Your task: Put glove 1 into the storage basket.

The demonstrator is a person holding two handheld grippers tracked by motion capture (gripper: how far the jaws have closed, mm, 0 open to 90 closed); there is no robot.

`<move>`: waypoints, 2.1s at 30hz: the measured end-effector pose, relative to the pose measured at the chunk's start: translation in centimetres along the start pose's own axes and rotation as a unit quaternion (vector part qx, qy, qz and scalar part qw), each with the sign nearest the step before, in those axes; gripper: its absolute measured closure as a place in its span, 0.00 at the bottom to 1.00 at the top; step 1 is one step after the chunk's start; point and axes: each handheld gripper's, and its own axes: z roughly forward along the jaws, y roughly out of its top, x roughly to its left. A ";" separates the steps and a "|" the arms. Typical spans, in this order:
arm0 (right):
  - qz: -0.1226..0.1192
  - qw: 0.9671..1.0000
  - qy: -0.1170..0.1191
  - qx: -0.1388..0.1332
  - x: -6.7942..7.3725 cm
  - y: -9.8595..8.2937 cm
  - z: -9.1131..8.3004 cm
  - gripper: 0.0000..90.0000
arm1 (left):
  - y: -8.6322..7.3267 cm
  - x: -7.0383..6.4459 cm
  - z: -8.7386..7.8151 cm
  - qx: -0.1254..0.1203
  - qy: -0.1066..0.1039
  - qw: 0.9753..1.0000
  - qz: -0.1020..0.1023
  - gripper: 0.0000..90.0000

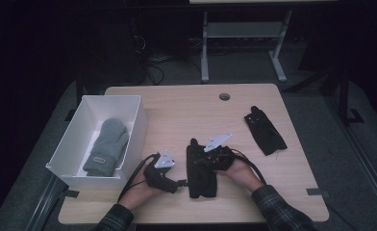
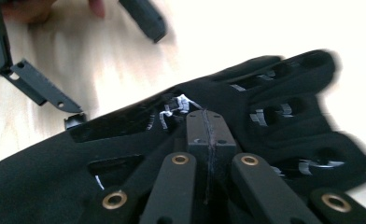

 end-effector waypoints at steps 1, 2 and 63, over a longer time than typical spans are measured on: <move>0.012 1.000 -0.003 -0.006 -0.1 0.0 -0.4 1.00 | 0.0 0.0 0.0 0.000 0.000 1.000 0.000 0.14; 0.013 1.000 -0.008 -0.011 -0.4 0.0 -0.9 1.00 | 0.0 0.0 0.0 0.000 0.000 1.000 0.000 0.14; 0.227 0.944 -0.241 0.003 -14.8 -11.5 -12.9 1.00 | 0.0 -0.1 0.0 0.000 -0.002 1.000 -0.001 0.14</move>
